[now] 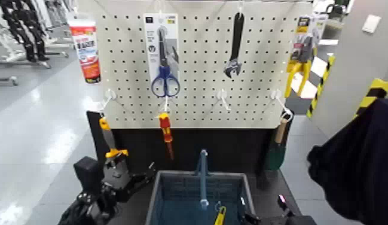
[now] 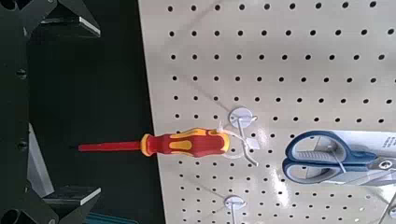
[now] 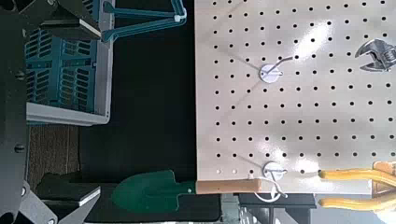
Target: Put the red screwdriver into the crate.
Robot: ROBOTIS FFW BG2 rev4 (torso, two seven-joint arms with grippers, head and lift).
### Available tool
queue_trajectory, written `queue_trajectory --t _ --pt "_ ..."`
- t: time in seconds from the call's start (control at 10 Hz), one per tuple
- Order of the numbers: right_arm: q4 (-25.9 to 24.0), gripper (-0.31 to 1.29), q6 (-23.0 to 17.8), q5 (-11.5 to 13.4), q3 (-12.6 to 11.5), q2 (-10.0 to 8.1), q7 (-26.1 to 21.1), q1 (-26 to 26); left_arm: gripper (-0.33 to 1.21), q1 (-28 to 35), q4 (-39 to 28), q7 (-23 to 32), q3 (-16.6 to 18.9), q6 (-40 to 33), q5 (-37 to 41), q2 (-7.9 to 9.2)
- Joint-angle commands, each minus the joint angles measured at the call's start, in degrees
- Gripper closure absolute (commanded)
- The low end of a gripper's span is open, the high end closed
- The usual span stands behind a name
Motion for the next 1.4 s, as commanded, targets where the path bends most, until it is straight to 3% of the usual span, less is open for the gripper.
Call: queue_trajectory --t 0.1,0.7,1.4 --pt "0.22 0.14 0.11 -0.4 0.34 -0.09 0.0 -0.33 0.11 -5.24 2.81 -2.9 -1.74 2.13 0.79 0.99" --pt "0.48 0.14 0.11 -0.92 0.87 -0.26 0.09 -0.68 0.11 -14.03 8.61 -7.82 -5.08 5.12 1.67 1.87" --pt "0.75 0.14 0.2 -1.19 1.31 -0.35 0.18 -0.86 0.12 -22.12 17.14 -13.09 -7.72 5.12 3.42 1.43"
